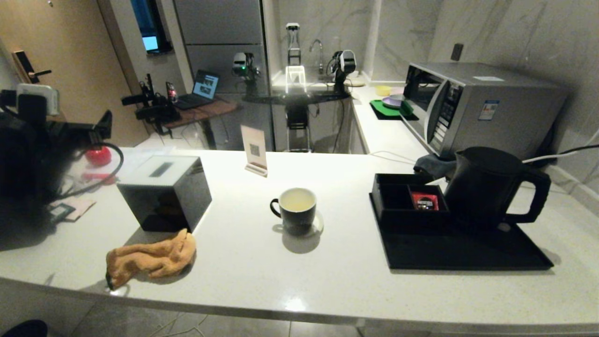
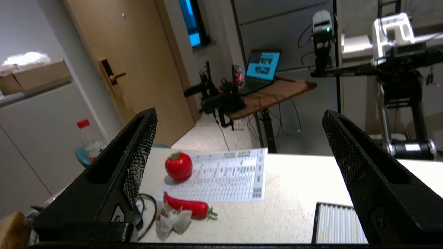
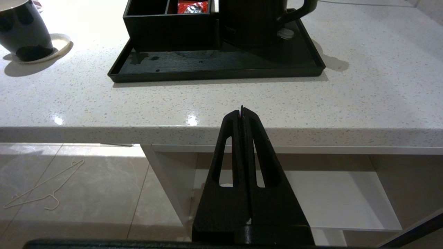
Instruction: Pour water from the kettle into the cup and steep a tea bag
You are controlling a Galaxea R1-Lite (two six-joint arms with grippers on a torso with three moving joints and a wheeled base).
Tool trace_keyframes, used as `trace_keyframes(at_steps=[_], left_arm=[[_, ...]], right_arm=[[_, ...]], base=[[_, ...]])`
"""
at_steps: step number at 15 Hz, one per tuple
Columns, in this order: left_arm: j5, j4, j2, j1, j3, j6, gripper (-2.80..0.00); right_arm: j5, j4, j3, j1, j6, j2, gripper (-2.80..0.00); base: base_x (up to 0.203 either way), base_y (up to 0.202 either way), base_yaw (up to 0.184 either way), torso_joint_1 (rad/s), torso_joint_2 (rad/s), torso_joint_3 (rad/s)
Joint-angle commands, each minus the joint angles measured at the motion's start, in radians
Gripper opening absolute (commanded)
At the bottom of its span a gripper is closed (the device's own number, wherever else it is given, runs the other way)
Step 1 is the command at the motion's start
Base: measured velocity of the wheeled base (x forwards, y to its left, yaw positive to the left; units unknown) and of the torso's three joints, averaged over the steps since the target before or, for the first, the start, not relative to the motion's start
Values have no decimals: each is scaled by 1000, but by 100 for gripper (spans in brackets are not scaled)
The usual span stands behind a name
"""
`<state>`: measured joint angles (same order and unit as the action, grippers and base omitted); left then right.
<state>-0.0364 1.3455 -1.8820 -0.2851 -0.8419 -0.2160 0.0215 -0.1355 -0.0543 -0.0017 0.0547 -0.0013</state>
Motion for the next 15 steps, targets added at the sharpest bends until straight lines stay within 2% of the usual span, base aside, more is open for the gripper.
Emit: trace_keyframes(at_steps=[1,2,7,9,13,15], left_arm=[[0,7,31,0,4,0,0],[0,7,37,1,9,0,-280],[-2,9,59,29,20,7,-280],[-3,9,76,62,55,47,-280],[0,4,141,122,189,84,-280],[2,-18,222,132,312,88,-280]], right_arm=[[0,-1,1,0,1,1,-280],[0,-1,-1,0,1,1,-280],[0,-1,0,0,1,1,-280],[0,-1,-1,0,1,1,-280],[0,-1,1,0,1,1,-280],[0,-1,-1,0,1,1,-280]], base=[[0,0,0,0,0,0],[0,0,0,0,0,0],[0,0,0,0,0,0],[0,0,0,0,0,0],[0,0,0,0,0,0],[0,0,0,0,0,0]])
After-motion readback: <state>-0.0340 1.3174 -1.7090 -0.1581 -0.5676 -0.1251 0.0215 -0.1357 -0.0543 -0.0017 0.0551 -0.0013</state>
